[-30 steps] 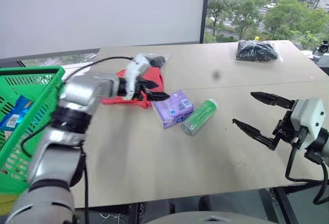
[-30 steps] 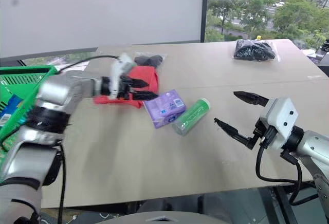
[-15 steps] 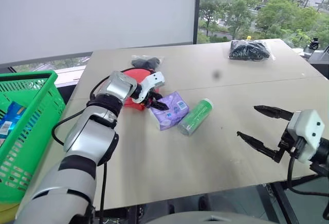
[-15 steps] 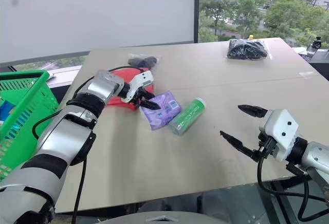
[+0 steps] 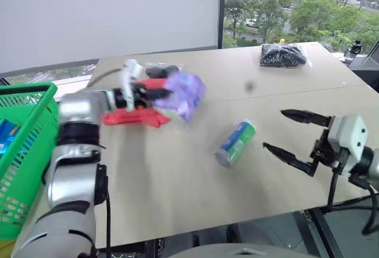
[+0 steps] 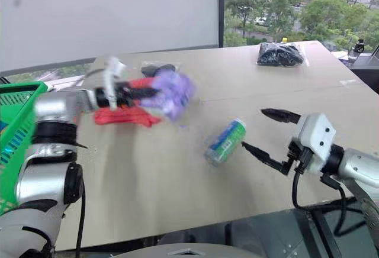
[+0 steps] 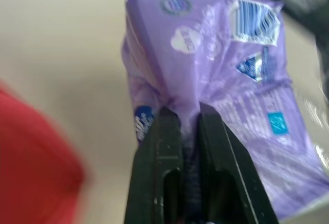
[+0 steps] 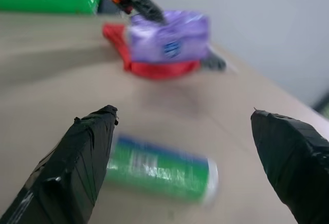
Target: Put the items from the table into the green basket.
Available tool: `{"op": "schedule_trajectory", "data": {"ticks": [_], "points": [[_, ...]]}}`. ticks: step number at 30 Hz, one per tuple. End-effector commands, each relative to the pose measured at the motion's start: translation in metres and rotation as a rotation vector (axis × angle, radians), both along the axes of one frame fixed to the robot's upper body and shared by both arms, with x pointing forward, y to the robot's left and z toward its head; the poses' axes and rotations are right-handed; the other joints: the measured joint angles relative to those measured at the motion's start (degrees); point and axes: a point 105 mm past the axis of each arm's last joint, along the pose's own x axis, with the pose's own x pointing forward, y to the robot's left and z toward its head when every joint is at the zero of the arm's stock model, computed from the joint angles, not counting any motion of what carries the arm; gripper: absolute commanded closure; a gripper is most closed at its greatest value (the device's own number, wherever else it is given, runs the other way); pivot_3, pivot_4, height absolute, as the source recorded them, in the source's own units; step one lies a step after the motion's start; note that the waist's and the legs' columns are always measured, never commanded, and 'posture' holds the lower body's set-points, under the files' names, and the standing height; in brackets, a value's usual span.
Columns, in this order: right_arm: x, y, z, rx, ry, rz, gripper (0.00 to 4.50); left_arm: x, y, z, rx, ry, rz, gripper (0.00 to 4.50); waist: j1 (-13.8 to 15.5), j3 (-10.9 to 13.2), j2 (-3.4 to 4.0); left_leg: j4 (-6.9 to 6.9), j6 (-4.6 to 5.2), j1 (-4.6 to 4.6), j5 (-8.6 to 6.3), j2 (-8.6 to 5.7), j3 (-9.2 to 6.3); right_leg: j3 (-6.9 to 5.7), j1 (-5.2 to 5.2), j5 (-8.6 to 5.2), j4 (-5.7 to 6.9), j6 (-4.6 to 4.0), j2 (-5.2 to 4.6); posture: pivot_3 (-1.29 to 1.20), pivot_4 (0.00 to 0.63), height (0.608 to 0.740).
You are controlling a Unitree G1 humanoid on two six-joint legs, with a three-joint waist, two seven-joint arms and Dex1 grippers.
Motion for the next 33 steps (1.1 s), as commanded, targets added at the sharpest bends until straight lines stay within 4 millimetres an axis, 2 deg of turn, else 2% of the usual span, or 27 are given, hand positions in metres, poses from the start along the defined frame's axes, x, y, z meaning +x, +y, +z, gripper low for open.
{"op": "schedule_trajectory", "data": {"ticks": [1, 3, 5, 8, 13, 14, 16, 19, 21, 25, 27, 29, 30, 32, 33], "points": [[-0.005, 0.019, 0.018, 0.054, -0.064, 0.143, 0.00, -0.006, 0.056, 0.069, -0.126, -0.259, 0.398, 4.45, 1.3, 0.0, 0.00, 0.00, -0.01, 0.00, 0.00, 0.00, -0.01, -0.01, 0.00, 0.01, -0.01, 0.00, -0.02, 0.05, 0.000, 0.740], [-0.007, 0.032, 0.029, 0.091, -0.087, 0.243, 0.00, -0.016, 0.112, 0.082, -0.114, -0.353, 0.768, 4.45, 2.7, 0.0, -0.01, -0.01, -0.24, 0.02, 0.12, -0.06, -0.04, -0.04, 0.01, 0.02, -0.02, -0.01, -0.08, 0.10, 0.000, 0.740], [-0.003, 0.042, 0.036, 0.100, -0.105, 0.310, 0.00, -0.031, 0.158, 0.076, -0.058, -0.362, 1.056, 4.45, 3.5, 0.0, -0.01, -0.05, -0.29, 0.05, 0.14, -0.13, -0.04, -0.05, 0.01, 0.04, -0.01, -0.03, -0.14, 0.14, 0.000, 0.740], [0.005, 0.052, 0.043, 0.103, -0.128, 0.354, 0.00, -0.048, 0.192, 0.063, 0.035, -0.330, 1.262, 4.45, 5.4, -0.1, -0.14, -0.19, -0.32, 0.10, 0.16, -0.23, -0.08, -0.13, 0.00, 0.06, -0.03, -0.06, -0.23, 0.17, 0.000, 0.740], [0.010, 0.061, 0.049, 0.102, -0.131, 0.402, 0.00, -0.065, 0.218, 0.049, 0.142, -0.268, 1.382, 4.45, 9.6, -0.3, -0.56, -0.19, -0.33, -0.14, 0.16, -0.46, -0.47, -0.58, -0.07, 0.06, -0.11, -0.07, -0.48, 0.19, 0.000, 0.740], [0.010, 0.062, 0.049, 0.099, -0.132, 0.409, 0.00, -0.068, 0.222, 0.047, 0.152, -0.263, 1.400, 4.07, 9.7, -0.3, -0.58, -0.19, -0.33, -0.21, 0.16, -0.53, -0.67, -0.78, -0.06, 0.06, -0.12, -0.08, -0.59, 0.20, 0.000, 0.740], [0.010, 0.063, 0.048, 0.099, -0.129, 0.416, 0.00, -0.070, 0.226, 0.041, 0.170, -0.229, 1.410, 3.41, 11.9, -0.4, -0.74, -0.19, -0.32, -0.38, 0.16, -0.65, -0.92, -1.06, -0.07, 0.06, -0.19, -0.08, -0.74, 0.20, 0.000, 0.740], [0.010, 0.062, 0.046, 0.098, -0.126, 0.408, 0.00, -0.067, 0.222, 0.043, 0.152, -0.238, 1.386, 2.25, 12.4, -0.5, -0.80, -0.05, -0.34, -0.93, 0.18, -0.68, -1.02, -1.18, -0.53, 0.07, -0.15, -0.09, -0.76, 0.20, 0.000, 0.740], [0.011, 0.061, 0.046, 0.097, -0.126, 0.398, 0.00, -0.065, 0.219, 0.048, 0.123, -0.263, 1.379, 1.23, 12.4, -0.5, -0.80, -0.04, -0.40, -1.03, 0.21, -0.68, -1.03, -1.19, -0.63, 0.07, -0.12, -0.10, -0.76, 0.19, 0.000, 0.740], [0.012, 0.058, 0.045, 0.094, -0.127, 0.372, 0.00, -0.069, 0.224, 0.066, 0.074, -0.361, 1.426, 1.23, 11.9, -0.5, -0.83, -0.04, -0.49, -1.02, 0.27, -0.66, -1.03, -1.19, -0.64, 0.07, -0.11, -0.12, -0.75, 0.17, 0.000, 0.740], [0.013, 0.054, 0.046, 0.091, -0.130, 0.347, 0.00, -0.058, 0.210, 0.076, 0.050, -0.397, 1.336, 1.23, 11.7, -0.6, -0.83, -0.04, -0.50, -1.01, 0.28, -0.66, -1.02, -1.19, -0.63, 0.08, -0.09, -0.13, -0.75, 0.16, 0.000, 0.740], [0.013, 0.042, 0.046, 0.085, -0.129, 0.286, 0.00, -0.024, 0.138, 0.083, 0.013, -0.395, 0.940, 1.23, 11.9, -0.6, -0.84, -0.04, -0.52, -1.01, 0.29, -0.66, -1.03, -1.20, -0.63, 0.09, -0.08, -0.14, -0.75, 0.14, 0.000, 0.740], [0.013, 0.037, 0.046, 0.078, -0.123, 0.257, 0.00, -0.015, 0.098, 0.082, 0.006, -0.367, 0.737, 1.23, 12.2, -0.6, -0.89, -0.03, -0.51, -1.03, 0.30, -0.67, -1.07, -1.27, -0.61, 0.09, -0.06, -0.14, -0.79, 0.13, 0.000, 0.740], [0.010, 0.023, 0.041, 0.045, -0.104, 0.190, 0.00, -0.016, 0.022, 0.065, 0.034, -0.277, 0.342, 1.23, 12.5, -0.7, -0.90, 0.07, -0.50, -1.14, 0.30, -0.76, -1.29, -1.40, -0.56, 0.10, -0.07, -0.14, -0.87, 0.09, 0.000, 0.740], [0.008, 0.017, 0.038, 0.027, -0.089, 0.161, 0.00, -0.023, -0.009, 0.056, 0.071, -0.242, 0.184, 1.23, 12.2, -0.7, -0.89, 0.10, -0.49, -1.22, 0.30, -0.80, -1.36, -1.42, -0.54, 0.10, -0.11, -0.14, -0.88, 0.08, 0.000, 0.740]]}}
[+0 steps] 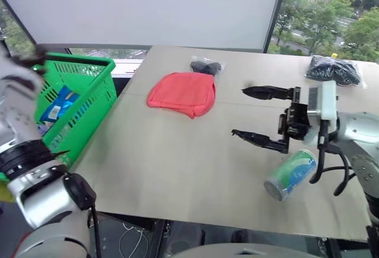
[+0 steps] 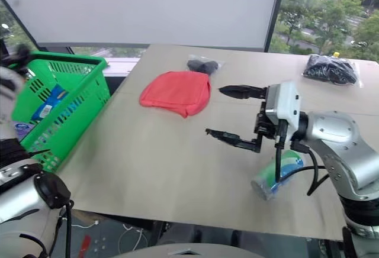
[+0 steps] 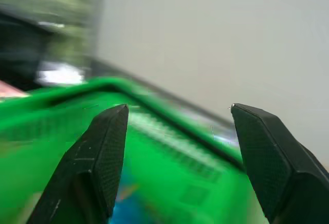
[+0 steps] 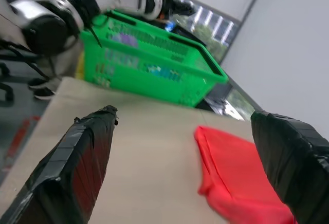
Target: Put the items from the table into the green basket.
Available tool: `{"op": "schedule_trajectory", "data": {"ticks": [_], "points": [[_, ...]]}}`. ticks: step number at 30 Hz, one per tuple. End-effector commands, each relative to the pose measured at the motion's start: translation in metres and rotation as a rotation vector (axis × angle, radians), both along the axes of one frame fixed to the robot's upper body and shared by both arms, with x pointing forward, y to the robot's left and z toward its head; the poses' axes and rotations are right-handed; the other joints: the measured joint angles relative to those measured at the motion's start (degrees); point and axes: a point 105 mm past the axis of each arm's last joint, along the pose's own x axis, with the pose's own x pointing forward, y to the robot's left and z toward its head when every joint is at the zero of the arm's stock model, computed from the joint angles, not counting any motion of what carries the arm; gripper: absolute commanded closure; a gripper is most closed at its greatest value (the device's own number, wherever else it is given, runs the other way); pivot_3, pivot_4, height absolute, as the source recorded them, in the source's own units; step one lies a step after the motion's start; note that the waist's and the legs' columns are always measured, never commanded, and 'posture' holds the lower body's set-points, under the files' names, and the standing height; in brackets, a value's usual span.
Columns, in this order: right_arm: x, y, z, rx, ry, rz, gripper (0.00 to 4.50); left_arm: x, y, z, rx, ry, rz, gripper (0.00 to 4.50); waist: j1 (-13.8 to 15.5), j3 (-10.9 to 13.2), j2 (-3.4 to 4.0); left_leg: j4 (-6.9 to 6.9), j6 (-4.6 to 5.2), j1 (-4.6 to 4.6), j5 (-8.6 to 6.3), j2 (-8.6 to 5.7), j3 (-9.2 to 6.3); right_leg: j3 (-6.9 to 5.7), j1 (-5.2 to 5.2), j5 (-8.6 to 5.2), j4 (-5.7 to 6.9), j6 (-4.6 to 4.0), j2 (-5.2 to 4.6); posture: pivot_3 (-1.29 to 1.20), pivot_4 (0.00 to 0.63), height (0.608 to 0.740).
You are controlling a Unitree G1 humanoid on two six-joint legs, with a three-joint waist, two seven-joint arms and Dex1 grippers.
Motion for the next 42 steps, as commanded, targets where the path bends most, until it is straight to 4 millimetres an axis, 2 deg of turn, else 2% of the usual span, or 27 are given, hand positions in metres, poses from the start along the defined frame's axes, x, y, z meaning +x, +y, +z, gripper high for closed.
{"op": "schedule_trajectory", "data": {"ticks": [1, 5, 7, 10, 11, 13, 14, 16, 20, 25, 30, 34, 40, 42], "points": [[-0.008, -0.017, 0.007, -0.030, -0.029, -0.084, 0.00, -0.017, -0.109, -0.012, 0.126, 0.102, -0.540, 1.23, -0.8, 0.0, 0.06, 0.03, 0.02, 0.00, -0.01, -0.03, 0.00, 0.07, 0.01, 0.00, 0.02, 0.00, 0.00, 0.07, 0.000, 0.740], [-0.023, -0.040, -0.006, -0.120, 0.030, -0.184, 0.00, -0.050, -0.183, -0.052, 0.207, 0.327, -0.944, 1.23, -4.6, -0.1, 0.25, -0.10, 0.04, 0.11, -0.02, 0.08, 0.24, 0.36, -0.06, -0.01, 0.05, -0.01, 0.17, -0.03, 0.000, 0.740], [-0.029, -0.047, -0.008, -0.136, 0.047, -0.221, 0.00, -0.059, -0.200, -0.071, 0.244, 0.468, -1.041, 1.23, -7.0, -0.1, 0.39, -0.14, 0.04, 0.17, -0.02, 0.17, 0.36, 0.44, -0.06, -0.06, 0.09, -0.08, 0.24, -0.06, 0.000, 0.740], [-0.038, -0.057, -0.016, -0.193, 0.086, -0.270, 0.00, -0.073, -0.229, -0.087, 0.235, 0.613, -1.201, 1.23, -9.4, 0.0, 0.59, -0.10, 0.05, 0.31, -0.02, 0.27, 0.65, 0.71, -0.01, -0.06, 0.22, -0.07, 0.41, -0.11, 0.000, 0.740], [-0.043, -0.061, -0.020, -0.217, 0.108, -0.282, 0.00, -0.076, -0.239, -0.092, 0.235, 0.657, -1.242, 1.23, -10.0, 0.1, 0.75, -0.10, 0.24, 0.38, -0.12, 0.28, 0.68, 0.75, 0.23, -0.06, 0.21, -0.06, 0.47, -0.13, 0.000, 0.740], [-0.051, -0.067, -0.025, -0.245, 0.141, -0.301, 0.00, -0.079, -0.255, -0.101, 0.232, 0.742, -1.283, 1.23, -10.5, 0.2, 1.02, -0.11, 0.33, 1.15, -0.17, 0.30, 0.67, 0.74, 1.12, -0.11, 0.04, 0.00, 0.56, -0.16, 0.000, 0.740], [-0.054, -0.069, -0.026, -0.251, 0.148, -0.314, 0.00, -0.079, -0.264, -0.103, 0.216, 0.773, -1.299, 1.23, -11.0, 0.3, 1.12, -0.12, 0.35, 1.33, -0.19, 0.26, 0.73, 0.81, 1.34, -0.19, 0.00, 0.12, 0.93, -0.18, 0.000, 0.740], [-0.056, -0.074, -0.026, -0.259, 0.148, -0.342, 0.00, -0.079, -0.280, -0.107, 0.214, 0.793, -1.325, 1.23, -11.9, 0.3, 1.21, -0.12, 0.36, 1.48, -0.19, 0.27, 0.85, 1.03, 1.51, -0.33, -0.04, 0.34, 1.04, -0.21, 0.000, 0.740], [-0.057, -0.074, -0.037, -0.317, 0.186, -0.336, 0.00, -0.078, -0.291, -0.109, 0.261, 0.752, -1.344, 1.23, -14.8, 0.3, 1.27, -0.13, 0.33, 1.57, -0.19, 0.37, 1.14, 1.40, 1.49, -0.30, -0.03, 0.27, 1.14, -0.26, 0.000, 0.740], [-0.052, -0.066, -0.042, -0.347, 0.188, -0.272, 0.00, -0.079, -0.281, -0.122, 0.324, 0.768, -1.307, 1.23, -16.9, 0.4, 1.33, -0.16, 0.36, 1.64, -0.21, 0.61, 1.44, 1.69, 1.40, -0.32, 0.00, 0.34, 1.10, -0.21, 0.000, 0.740], [-0.051, -0.068, -0.046, -0.350, 0.197, -0.270, 0.00, -0.090, -0.291, -0.126, 0.290, 0.821, -1.367, 1.23, -15.7, 0.5, 1.26, -0.16, 0.38, 1.56, -0.23, 0.55, 1.36, 1.56, 1.39, -0.34, -0.03, 0.38, 1.21, -0.18, 0.000, 0.740], [-0.059, -0.071, -0.048, -0.363, 0.212, -0.271, 0.00, -0.090, -0.303, -0.143, 0.349, 0.866, -1.347, 0.05, -14.2, 0.5, 1.26, -0.14, 0.35, 1.43, -0.21, 0.50, 1.34, 1.55, 1.32, -0.29, -0.08, 0.29, 1.15, -0.19, 0.000, 0.740], [-0.065, -0.075, -0.048, -0.369, 0.221, -0.290, 0.00, -0.084, -0.326, -0.165, 0.467, 0.906, -1.305, 0.05, -13.8, 0.5, 1.24, -0.11, 0.39, 1.42, -0.24, 0.39, 1.39, 1.63, 1.31, -0.30, -0.09, 0.33, 1.07, -0.19, 0.000, 0.740], [-0.067, -0.078, -0.049, -0.379, 0.243, -0.301, 0.00, -0.089, -0.336, -0.168, 0.485, 0.915, -1.340, 0.05, -13.8, 0.5, 1.26, -0.11, 0.58, 1.44, -0.34, 0.38, 1.43, 1.65, 1.31, -0.34, -0.07, 0.40, 1.10, -0.20, 0.000, 0.740]]}}
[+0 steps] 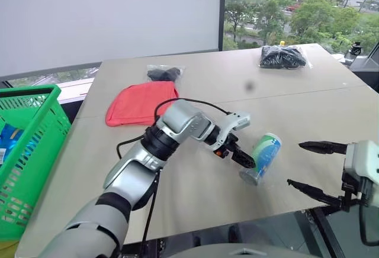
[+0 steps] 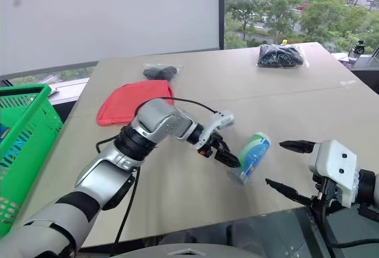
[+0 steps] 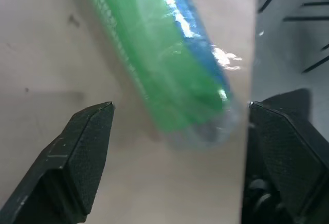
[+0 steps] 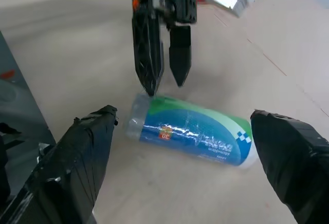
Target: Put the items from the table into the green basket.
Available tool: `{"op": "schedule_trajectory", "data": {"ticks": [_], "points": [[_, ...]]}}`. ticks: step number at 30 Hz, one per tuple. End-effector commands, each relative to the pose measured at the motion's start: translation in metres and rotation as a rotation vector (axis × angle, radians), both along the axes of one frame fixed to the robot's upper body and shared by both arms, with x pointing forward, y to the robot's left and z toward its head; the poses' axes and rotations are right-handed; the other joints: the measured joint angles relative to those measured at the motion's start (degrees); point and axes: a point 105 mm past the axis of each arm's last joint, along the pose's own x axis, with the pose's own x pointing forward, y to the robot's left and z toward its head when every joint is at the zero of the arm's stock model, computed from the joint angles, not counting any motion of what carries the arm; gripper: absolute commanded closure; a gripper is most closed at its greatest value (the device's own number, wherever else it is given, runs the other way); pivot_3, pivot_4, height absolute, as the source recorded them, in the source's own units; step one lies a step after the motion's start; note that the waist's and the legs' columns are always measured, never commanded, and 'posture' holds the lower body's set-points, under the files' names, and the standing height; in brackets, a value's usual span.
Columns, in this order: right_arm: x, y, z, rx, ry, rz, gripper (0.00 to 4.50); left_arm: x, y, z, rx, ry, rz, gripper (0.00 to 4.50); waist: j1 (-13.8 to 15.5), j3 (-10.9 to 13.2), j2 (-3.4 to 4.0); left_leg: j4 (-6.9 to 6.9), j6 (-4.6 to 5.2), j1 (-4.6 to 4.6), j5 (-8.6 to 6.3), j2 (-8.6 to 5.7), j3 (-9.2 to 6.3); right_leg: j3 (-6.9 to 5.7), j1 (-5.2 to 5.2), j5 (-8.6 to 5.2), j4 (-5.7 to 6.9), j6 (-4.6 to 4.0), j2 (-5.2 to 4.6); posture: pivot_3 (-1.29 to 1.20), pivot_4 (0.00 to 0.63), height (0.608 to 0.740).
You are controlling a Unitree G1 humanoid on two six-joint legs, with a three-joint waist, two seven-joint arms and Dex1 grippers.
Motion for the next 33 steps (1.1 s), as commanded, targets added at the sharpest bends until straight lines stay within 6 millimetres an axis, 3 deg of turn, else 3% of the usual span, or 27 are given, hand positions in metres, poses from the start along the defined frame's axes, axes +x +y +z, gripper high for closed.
{"op": "schedule_trajectory", "data": {"ticks": [1, 4, 11, 15, 22, 25, 28, 30, 33], "points": [[-0.005, -0.003, 0.007, -0.034, -0.014, -0.012, 0.00, -0.003, -0.018, 0.006, -0.009, -0.024, -0.060, 0.05, -0.1, 0.0, 0.01, 0.00, 0.00, 0.00, 0.00, 0.00, 0.00, 0.00, 0.00, -0.02, 0.01, 0.04, 0.00, -0.21, 0.000, 0.740], [-0.010, -0.010, 0.005, -0.045, 0.018, -0.051, 0.00, -0.012, -0.030, 0.001, 0.002, 0.003, -0.099, 0.05, -0.3, 0.0, 0.02, -0.01, 0.02, -0.01, -0.01, 0.01, 0.01, 0.00, 0.00, -0.07, 0.00, 0.10, 0.03, -0.23, 0.000, 0.740], [-0.010, -0.027, 0.014, -0.002, -0.008, -0.133, 0.00, -0.005, -0.023, -0.049, 0.160, -0.129, -0.130, 0.05, -1.3, 0.0, -0.04, -0.01, 0.05, 0.08, -0.03, 0.03, 0.17, 0.16, 0.01, -0.09, 0.00, 0.17, 0.02, -0.27, 0.000, 0.740], [-0.012, -0.041, 0.022, 0.033, -0.018, -0.159, 0.00, -0.002, -0.022, -0.053, 0.167, -0.145, -0.132, 0.05, -1.6, 0.0, -0.05, -0.02, 0.06, 0.25, -0.04, 0.06, 0.24, 0.19, 0.18, -0.08, -0.01, 0.27, 0.10, -0.25, 0.000, 0.740], [0.004, -0.046, 0.034, 0.087, -0.054, -0.127, 0.00, 0.016, -0.019, -0.046, 0.143, -0.231, -0.093, 0.05, -2.9, 0.1, -0.09, -0.26, 0.11, 0.91, -0.06, 0.05, 0.51, 0.44, 0.80, -0.08, -0.24, 0.36, 0.12, -0.22, 0.000, 0.740], [0.011, -0.048, 0.033, 0.085, -0.056, -0.111, 0.00, 0.024, -0.015, -0.039, 0.127, -0.251, -0.067, 0.69, -2.8, 0.1, -0.13, -0.27, 0.13, 0.90, -0.07, 0.05, 0.58, 0.53, 0.78, -0.05, -0.26, 0.40, 0.15, -0.20, 0.000, 0.740], [0.019, -0.051, 0.033, 0.086, -0.058, -0.098, 0.00, 0.030, -0.011, -0.035, 0.120, -0.268, -0.049, 1.73, -2.8, 0.1, -0.16, -0.29, 0.16, 0.88, -0.09, 0.08, 0.68, 0.66, 0.70, -0.04, -0.24, 0.42, 0.20, -0.18, 0.000, 0.740], [0.022, -0.051, 0.034, 0.086, -0.062, -0.088, 0.00, 0.032, -0.010, -0.033, 0.115, -0.286, -0.045, 2.09, -2.7, 0.1, -0.17, -0.31, 0.16, 0.88, -0.09, 0.14, 0.70, 0.69, 0.67, -0.04, -0.24, 0.42, 0.28, -0.18, 0.000, 0.740], [0.027, -0.048, 0.035, 0.087, -0.073, -0.068, 0.00, 0.037, -0.011, -0.022, 0.062, -0.324, -0.031, 2.16, -2.7, 0.2, -0.15, -0.39, 0.15, 0.89, -0.09, 0.20, 0.73, 0.75, 0.61, -0.04, -0.21, 0.41, 0.36, -0.16, 0.000, 0.740]]}}
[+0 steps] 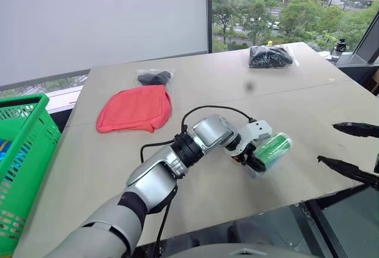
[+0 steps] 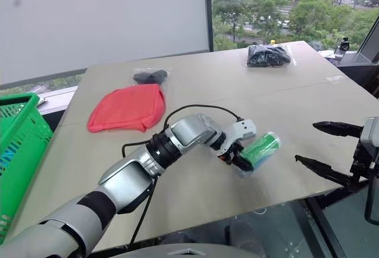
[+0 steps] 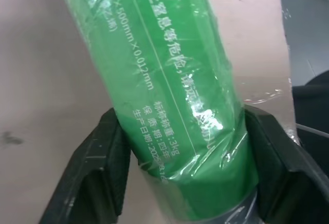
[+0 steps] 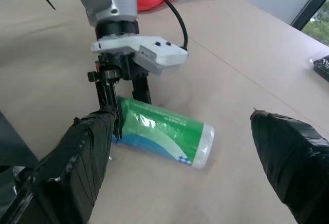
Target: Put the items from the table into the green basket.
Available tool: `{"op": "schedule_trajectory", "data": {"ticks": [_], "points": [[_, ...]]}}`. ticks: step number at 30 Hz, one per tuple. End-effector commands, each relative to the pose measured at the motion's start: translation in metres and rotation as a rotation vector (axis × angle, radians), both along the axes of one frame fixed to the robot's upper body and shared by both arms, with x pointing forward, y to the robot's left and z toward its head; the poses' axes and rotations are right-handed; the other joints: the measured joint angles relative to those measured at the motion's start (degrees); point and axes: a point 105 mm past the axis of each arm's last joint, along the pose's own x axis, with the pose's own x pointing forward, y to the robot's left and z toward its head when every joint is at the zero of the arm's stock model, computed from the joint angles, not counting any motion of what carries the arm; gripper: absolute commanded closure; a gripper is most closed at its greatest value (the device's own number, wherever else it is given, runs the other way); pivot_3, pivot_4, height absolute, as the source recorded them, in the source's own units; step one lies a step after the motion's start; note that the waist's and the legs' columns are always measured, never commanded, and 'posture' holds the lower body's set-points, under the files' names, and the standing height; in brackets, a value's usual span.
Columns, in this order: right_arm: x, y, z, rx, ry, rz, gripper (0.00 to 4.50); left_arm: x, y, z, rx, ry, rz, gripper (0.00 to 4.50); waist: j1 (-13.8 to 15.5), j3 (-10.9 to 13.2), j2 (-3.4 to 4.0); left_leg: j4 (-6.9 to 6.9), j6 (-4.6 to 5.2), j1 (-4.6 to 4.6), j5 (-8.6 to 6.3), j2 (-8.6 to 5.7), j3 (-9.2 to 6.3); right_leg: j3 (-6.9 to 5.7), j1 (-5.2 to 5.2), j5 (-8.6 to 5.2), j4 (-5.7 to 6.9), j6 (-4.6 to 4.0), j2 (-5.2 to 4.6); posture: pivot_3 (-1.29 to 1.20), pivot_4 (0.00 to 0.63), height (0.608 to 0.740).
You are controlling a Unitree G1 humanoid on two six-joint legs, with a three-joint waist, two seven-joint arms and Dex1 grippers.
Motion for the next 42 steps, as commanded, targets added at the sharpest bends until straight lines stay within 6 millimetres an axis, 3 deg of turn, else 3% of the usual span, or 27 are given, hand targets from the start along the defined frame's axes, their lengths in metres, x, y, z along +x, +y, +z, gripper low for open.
{"op": "schedule_trajectory", "data": {"ticks": [1, 4, 11, 13, 19, 22, 26, 29, 35, 40, 42], "points": [[0.004, 0.007, 0.008, -0.021, -0.047, 0.047, 0.00, 0.027, 0.022, 0.012, -0.001, -0.106, 0.116, 2.16, 0.0, 0.0, 0.05, 0.00, 0.00, -0.01, 0.00, 0.01, 0.01, 0.02, -0.03, 0.00, 0.03, 0.00, 0.00, -0.15, 0.000, 0.740], [0.006, 0.011, 0.011, -0.012, -0.062, 0.070, 0.00, 0.031, 0.031, 0.033, -0.080, -0.117, 0.144, 2.24, 0.2, 0.2, 0.12, -0.05, 0.00, -0.01, 0.00, 0.05, 0.03, 0.08, -0.10, 0.00, 0.07, 0.00, -0.01, -0.14, 0.000, 0.740], [0.016, 0.023, 0.013, 0.010, -0.090, 0.123, 0.00, 0.050, 0.073, 0.076, -0.247, -0.178, 0.344, 2.24, 2.5, 0.2, 0.20, -0.07, -0.02, -0.31, 0.01, 0.04, 0.02, 0.11, -0.53, 0.02, 0.06, -0.04, -0.36, -0.09, 0.000, 0.740], [0.022, 0.036, 0.016, 0.031, -0.114, 0.176, 0.00, 0.062, 0.091, 0.102, -0.354, -0.242, 0.452, 2.24, 3.3, 0.2, 0.18, -0.04, -0.11, -0.39, 0.06, 0.02, 0.03, 0.14, -0.81, 0.16, 0.09, -0.26, -0.41, -0.08, 0.000, 0.740], [0.047, 0.081, 0.040, 0.153, -0.215, 0.366, 0.00, 0.091, 0.181, 0.155, -0.480, -0.580, 0.834, 2.24, 4.6, 0.2, 0.14, 0.20, -0.33, -1.01, 0.17, 0.05, -0.11, 0.01, -1.55, 0.26, 0.36, -0.41, -0.47, 0.01, 0.000, 0.740], [0.065, 0.102, 0.050, 0.215, -0.236, 0.424, 0.00, 0.098, 0.235, 0.172, -0.400, -0.773, 1.008, 2.24, 6.0, 0.3, 0.11, 0.18, -0.38, -1.00, 0.19, 0.04, -0.19, -0.12, -1.58, 0.33, 0.37, -0.51, -0.50, 0.08, 0.000, 0.740], [0.082, 0.129, 0.067, 0.315, -0.221, 0.490, 0.00, 0.091, 0.301, 0.202, -0.325, -0.981, 1.176, 2.24, 8.3, 0.3, -0.02, 0.18, -0.43, -1.19, 0.22, 0.00, -0.42, -0.39, -1.70, 0.37, 0.34, -0.59, -0.61, 0.15, 0.000, 0.740], [0.089, 0.148, 0.082, 0.341, -0.281, 0.525, 0.00, 0.078, 0.355, 0.226, -0.215, -1.100, 1.285, 2.24, 10.1, 0.1, -0.24, 0.31, -0.55, -2.17, 0.29, -0.06, -0.74, -0.79, -2.58, 0.47, 0.38, -0.74, -0.72, 0.19, 0.000, 0.740], [0.092, 0.164, 0.083, 0.341, -0.295, 0.557, 0.00, 0.056, 0.433, 0.232, 0.026, -1.169, 1.435, 2.24, 13.2, 0.0, -0.40, 0.44, -0.57, -3.02, 0.31, -0.52, -1.51, -1.74, -3.13, 0.51, 0.41, -0.80, -1.23, 0.23, 0.000, 0.740], [0.090, 0.169, 0.080, 0.350, -0.300, 0.575, 0.00, 0.041, 0.479, 0.228, 0.147, -1.152, 1.615, 2.24, 14.4, 0.0, -0.49, 0.51, -0.60, -3.11, 0.35, -0.66, -1.82, -2.14, -3.01, 0.51, 0.39, -0.80, -1.35, 0.24, 0.000, 0.740], [0.089, 0.171, 0.080, 0.349, -0.310, 0.576, 0.00, 0.038, 0.487, 0.223, 0.159, -1.128, 1.659, 2.24, 14.4, -0.1, -0.51, 0.51, -0.70, -3.10, 0.41, -0.67, -1.89, -2.20, -2.99, 0.51, 0.41, -0.80, -1.35, 0.23, 0.000, 0.740]]}}
